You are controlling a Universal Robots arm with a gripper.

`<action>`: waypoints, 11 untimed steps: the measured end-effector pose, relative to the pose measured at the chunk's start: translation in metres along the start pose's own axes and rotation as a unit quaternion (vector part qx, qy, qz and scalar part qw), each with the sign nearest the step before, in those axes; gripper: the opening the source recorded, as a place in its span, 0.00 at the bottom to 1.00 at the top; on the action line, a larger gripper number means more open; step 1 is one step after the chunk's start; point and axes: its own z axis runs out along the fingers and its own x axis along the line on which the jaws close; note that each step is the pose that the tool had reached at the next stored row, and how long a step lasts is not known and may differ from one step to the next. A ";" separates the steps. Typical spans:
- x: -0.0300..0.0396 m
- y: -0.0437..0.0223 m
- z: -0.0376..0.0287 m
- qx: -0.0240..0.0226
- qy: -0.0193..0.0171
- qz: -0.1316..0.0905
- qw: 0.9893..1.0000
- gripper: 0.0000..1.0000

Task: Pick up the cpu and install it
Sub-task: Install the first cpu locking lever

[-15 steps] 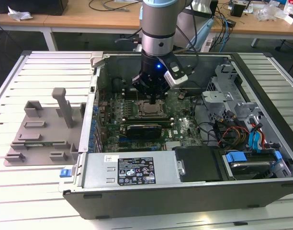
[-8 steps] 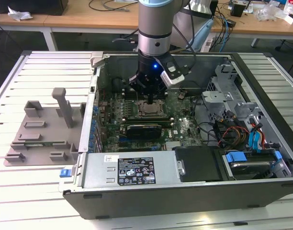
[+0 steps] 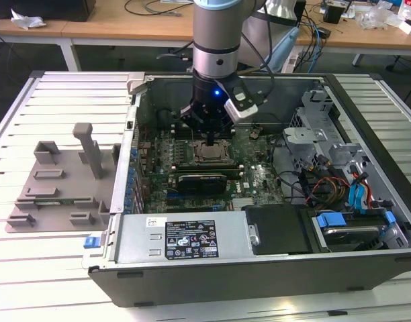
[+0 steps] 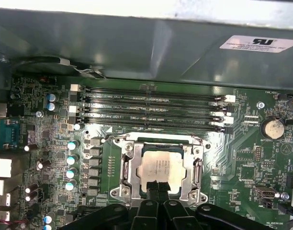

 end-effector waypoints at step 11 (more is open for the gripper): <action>0.0133 0.0004 -0.0160 0.000 0.000 0.000 1.000 0.11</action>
